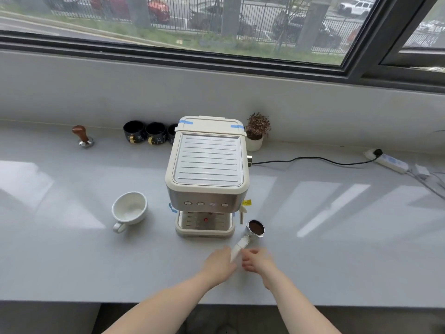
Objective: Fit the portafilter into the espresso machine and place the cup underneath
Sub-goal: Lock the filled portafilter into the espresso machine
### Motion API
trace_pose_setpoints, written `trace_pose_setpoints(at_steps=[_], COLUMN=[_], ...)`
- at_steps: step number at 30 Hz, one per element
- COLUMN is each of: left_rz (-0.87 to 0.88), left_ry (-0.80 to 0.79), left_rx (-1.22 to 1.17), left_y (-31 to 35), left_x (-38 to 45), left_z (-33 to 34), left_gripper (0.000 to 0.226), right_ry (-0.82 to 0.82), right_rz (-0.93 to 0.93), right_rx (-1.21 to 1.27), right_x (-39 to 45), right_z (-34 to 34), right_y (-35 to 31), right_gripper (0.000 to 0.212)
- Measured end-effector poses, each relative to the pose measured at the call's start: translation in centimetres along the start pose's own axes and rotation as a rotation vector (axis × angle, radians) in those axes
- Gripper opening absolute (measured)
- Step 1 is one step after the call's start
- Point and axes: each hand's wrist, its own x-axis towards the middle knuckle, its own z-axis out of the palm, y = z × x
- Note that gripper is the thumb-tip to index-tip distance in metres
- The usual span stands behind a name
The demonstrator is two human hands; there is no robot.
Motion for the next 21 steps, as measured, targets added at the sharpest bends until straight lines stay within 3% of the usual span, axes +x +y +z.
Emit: trace_pose_setpoints(at_steps=[6,12,16,21], left_rz=[0.02,-0.019,0.006,0.027], left_ry=[0.156,0.292,0.296,0.191], left_rx=[-0.04,-0.101,-0.083,-0.024], left_y=[-1.9,-5.1,-5.9,-6.3], left_x=[-1.9,-4.8,-5.3,-4.6], left_z=[-1.0,-4.3,-5.6,-5.0], left_gripper=[0.024,0.005,0.017,0.007], right_ry=[0.427,0.419,0.356,0.372], right_rz=[-0.35,-0.895,-0.898,-0.827], right_rx=[0.048,-0.199,-0.436,-0.585], right_x=[-2.8,-6.9,-5.8,-3.6], right_z=[-3.9,-1.9,1.3,3.3], right_y=[-7.8,-18.4,-22.1,-22.7], right_gripper=[0.021,0.023,0.037,0.046])
